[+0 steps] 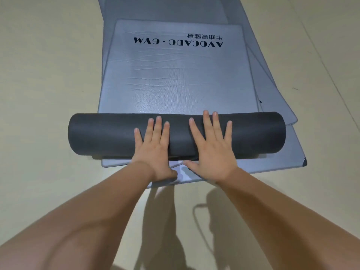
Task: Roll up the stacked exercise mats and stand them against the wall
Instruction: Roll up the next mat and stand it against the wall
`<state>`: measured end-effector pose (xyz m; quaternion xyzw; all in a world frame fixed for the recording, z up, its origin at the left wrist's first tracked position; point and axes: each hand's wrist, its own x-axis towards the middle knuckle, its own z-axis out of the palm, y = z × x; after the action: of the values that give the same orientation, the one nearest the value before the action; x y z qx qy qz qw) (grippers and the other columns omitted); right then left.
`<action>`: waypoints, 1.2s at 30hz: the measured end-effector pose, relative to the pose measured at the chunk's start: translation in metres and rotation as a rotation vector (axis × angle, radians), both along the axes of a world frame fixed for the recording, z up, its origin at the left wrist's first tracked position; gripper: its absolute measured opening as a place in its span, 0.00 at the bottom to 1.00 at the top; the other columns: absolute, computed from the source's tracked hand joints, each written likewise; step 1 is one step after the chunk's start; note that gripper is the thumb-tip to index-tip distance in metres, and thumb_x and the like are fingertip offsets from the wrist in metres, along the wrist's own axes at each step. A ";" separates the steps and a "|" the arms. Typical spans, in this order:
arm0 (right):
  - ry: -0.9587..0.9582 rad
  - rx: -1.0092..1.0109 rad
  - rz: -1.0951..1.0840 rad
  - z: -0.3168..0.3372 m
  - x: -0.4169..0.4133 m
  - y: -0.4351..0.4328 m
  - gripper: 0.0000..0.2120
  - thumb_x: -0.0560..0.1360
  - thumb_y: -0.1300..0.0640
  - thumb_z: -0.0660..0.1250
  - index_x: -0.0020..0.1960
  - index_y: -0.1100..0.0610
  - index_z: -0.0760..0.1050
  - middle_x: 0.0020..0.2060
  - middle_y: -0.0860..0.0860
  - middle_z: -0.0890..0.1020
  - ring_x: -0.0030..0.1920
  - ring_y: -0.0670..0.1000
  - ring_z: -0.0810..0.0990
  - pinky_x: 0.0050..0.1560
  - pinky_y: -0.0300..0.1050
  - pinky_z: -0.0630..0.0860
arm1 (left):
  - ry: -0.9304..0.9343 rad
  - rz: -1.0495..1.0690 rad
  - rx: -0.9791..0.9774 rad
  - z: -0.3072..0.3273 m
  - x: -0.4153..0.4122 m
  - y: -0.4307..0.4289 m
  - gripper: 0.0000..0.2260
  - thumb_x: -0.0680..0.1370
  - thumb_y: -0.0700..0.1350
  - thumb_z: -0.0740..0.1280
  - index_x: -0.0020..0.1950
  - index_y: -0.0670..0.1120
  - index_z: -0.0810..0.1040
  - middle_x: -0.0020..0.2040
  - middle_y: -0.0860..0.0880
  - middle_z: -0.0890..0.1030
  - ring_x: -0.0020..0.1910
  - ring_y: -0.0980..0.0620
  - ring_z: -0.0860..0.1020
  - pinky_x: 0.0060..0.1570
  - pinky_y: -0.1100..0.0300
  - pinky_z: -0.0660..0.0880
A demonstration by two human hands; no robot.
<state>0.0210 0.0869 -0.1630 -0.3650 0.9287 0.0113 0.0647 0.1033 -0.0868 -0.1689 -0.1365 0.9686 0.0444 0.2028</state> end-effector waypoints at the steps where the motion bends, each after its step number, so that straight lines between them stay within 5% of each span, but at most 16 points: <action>1: 0.007 0.002 -0.001 -0.006 0.005 0.002 0.60 0.69 0.25 0.67 0.84 0.48 0.34 0.83 0.62 0.38 0.82 0.65 0.34 0.77 0.74 0.36 | -0.003 0.000 0.004 0.001 -0.011 -0.006 0.68 0.62 0.76 0.69 0.79 0.44 0.27 0.80 0.43 0.27 0.78 0.41 0.27 0.74 0.32 0.35; 7: -0.047 0.135 -0.057 -0.011 -0.016 -0.017 0.69 0.67 0.24 0.71 0.77 0.47 0.19 0.80 0.65 0.30 0.79 0.69 0.27 0.73 0.78 0.32 | 0.008 -0.001 0.012 0.009 -0.054 -0.028 0.69 0.59 0.78 0.69 0.81 0.47 0.32 0.82 0.46 0.32 0.81 0.42 0.32 0.73 0.30 0.36; 14: -0.017 0.187 -0.100 -0.001 -0.072 -0.049 0.58 0.74 0.51 0.75 0.82 0.42 0.31 0.83 0.65 0.45 0.83 0.67 0.42 0.77 0.77 0.42 | 0.145 -0.092 -0.145 -0.001 -0.058 -0.027 0.48 0.78 0.63 0.65 0.81 0.48 0.32 0.83 0.44 0.37 0.82 0.42 0.37 0.74 0.29 0.42; 20: -0.068 0.250 -0.097 0.004 -0.089 -0.058 0.61 0.71 0.52 0.78 0.83 0.40 0.33 0.83 0.63 0.51 0.83 0.65 0.47 0.77 0.76 0.45 | 0.056 -0.081 -0.177 0.005 -0.078 -0.032 0.44 0.79 0.43 0.66 0.82 0.48 0.36 0.83 0.42 0.44 0.82 0.41 0.42 0.74 0.27 0.46; 27: -0.113 0.231 -0.066 0.014 -0.085 -0.050 0.54 0.71 0.50 0.77 0.84 0.40 0.43 0.75 0.58 0.67 0.77 0.61 0.62 0.77 0.74 0.50 | 0.009 -0.163 -0.190 0.028 -0.078 -0.029 0.42 0.75 0.41 0.70 0.81 0.45 0.47 0.72 0.43 0.64 0.72 0.42 0.63 0.70 0.28 0.59; 36: -0.243 0.257 -0.046 0.031 -0.014 -0.005 0.51 0.72 0.50 0.75 0.84 0.40 0.46 0.75 0.57 0.67 0.77 0.60 0.62 0.77 0.73 0.48 | -0.163 -0.209 -0.173 0.046 -0.012 0.019 0.40 0.76 0.43 0.68 0.81 0.43 0.47 0.70 0.42 0.65 0.68 0.40 0.65 0.66 0.31 0.63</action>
<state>0.0069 0.0819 -0.1322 -0.3308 0.9131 0.0840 0.2229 0.0913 -0.0680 -0.1226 -0.0551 0.9581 -0.0720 0.2718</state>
